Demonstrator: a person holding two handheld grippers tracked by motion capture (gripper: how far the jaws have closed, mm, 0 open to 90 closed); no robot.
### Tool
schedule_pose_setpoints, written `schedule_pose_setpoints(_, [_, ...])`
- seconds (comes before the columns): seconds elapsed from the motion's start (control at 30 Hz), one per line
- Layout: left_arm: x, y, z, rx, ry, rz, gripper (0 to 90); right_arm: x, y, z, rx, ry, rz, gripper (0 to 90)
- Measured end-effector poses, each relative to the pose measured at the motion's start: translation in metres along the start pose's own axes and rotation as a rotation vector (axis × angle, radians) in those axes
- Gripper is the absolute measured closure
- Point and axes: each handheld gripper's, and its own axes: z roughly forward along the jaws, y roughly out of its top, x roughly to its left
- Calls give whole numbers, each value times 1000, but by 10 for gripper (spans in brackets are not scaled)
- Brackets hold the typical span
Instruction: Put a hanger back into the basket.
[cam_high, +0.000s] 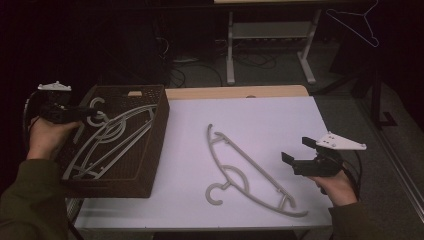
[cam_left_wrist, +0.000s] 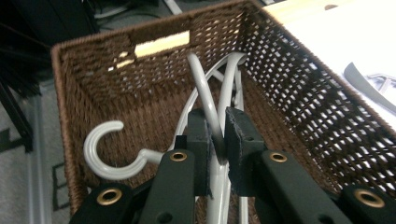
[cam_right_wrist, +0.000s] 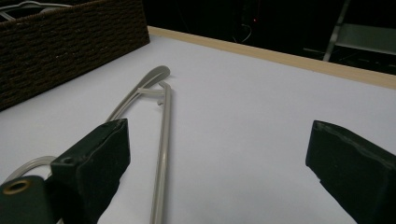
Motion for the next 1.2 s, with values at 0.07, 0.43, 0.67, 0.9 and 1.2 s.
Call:
schedule_pose_setpoints(0.07, [3,-3,3,27,55,-7,629,0,0,0,1,0,-2,61])
schedule_pose_setpoints(0.43, [8,-16,-19,-36,78,-70,314,1,0,-2,-1,-5,-2,61])
schedule_pose_setpoints(0.67, [-17,-17,-13,-82,-39,-56,246,2,2,-2,-3,-2,-10,61])
schedule_pose_setpoints(0.9, [-50,-11,-3,-131,-142,-3,178,2,3,-3,-8,-5,-17,61])
schedule_pose_setpoints(1.2, [-96,-2,7,-213,-262,69,137,4,5,-4,-4,-5,-24,62])
